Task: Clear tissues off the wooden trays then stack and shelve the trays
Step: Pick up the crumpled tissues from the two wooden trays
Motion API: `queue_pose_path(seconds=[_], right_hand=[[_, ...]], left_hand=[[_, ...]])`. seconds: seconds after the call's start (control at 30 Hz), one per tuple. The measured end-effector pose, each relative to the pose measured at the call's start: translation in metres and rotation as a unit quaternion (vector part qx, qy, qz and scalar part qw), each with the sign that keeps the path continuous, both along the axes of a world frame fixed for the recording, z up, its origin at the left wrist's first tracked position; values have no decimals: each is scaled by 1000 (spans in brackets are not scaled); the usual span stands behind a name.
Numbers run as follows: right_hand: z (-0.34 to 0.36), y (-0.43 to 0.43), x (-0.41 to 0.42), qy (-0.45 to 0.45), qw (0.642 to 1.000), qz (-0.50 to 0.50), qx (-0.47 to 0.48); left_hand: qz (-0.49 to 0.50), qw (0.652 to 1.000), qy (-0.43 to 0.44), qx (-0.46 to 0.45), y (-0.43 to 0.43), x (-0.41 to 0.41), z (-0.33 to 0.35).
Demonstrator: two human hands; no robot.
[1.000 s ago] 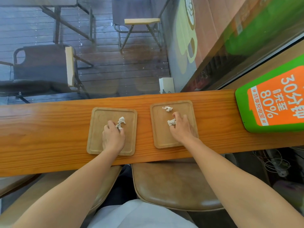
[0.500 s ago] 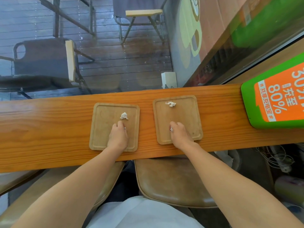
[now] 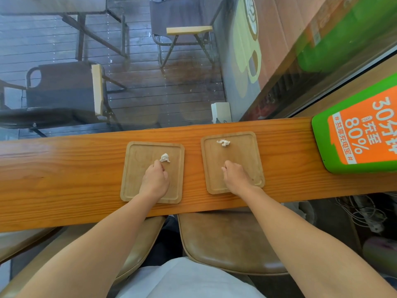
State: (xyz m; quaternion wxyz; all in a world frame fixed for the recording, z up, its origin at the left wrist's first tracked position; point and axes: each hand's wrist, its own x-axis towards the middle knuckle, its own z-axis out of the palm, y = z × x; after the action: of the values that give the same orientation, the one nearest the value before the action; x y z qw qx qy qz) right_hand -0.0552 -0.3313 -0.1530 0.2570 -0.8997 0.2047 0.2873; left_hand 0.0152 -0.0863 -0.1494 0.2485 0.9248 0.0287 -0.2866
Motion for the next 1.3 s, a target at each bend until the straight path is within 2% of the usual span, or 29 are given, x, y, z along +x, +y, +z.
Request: queue_pose_path(seconds=[0.2,0.57,0.67,0.8,0.97,1.3], right_hand=[[13,-7,15,7,1000,-9,-7],[9,-24,52,-91,995,-27,-7],[4,-24,57,-116,992,-18,-40],[-6,-23,64,-86,994,-55,-35],[-13,-19,62,-90,994,-9,-57],[-21,9,31,-49,996,14,-68]], left_hand=[[-3,1000,9,17,0,2,-7],[24,997,-72,25,-13,15,-7],[27,996,-83,31,-18,21,-11],[24,995,-91,44,-24,28,-15],[-10,993,-81,88,-24,29,-17],[-51,994,-63,75,-14,19,-18]])
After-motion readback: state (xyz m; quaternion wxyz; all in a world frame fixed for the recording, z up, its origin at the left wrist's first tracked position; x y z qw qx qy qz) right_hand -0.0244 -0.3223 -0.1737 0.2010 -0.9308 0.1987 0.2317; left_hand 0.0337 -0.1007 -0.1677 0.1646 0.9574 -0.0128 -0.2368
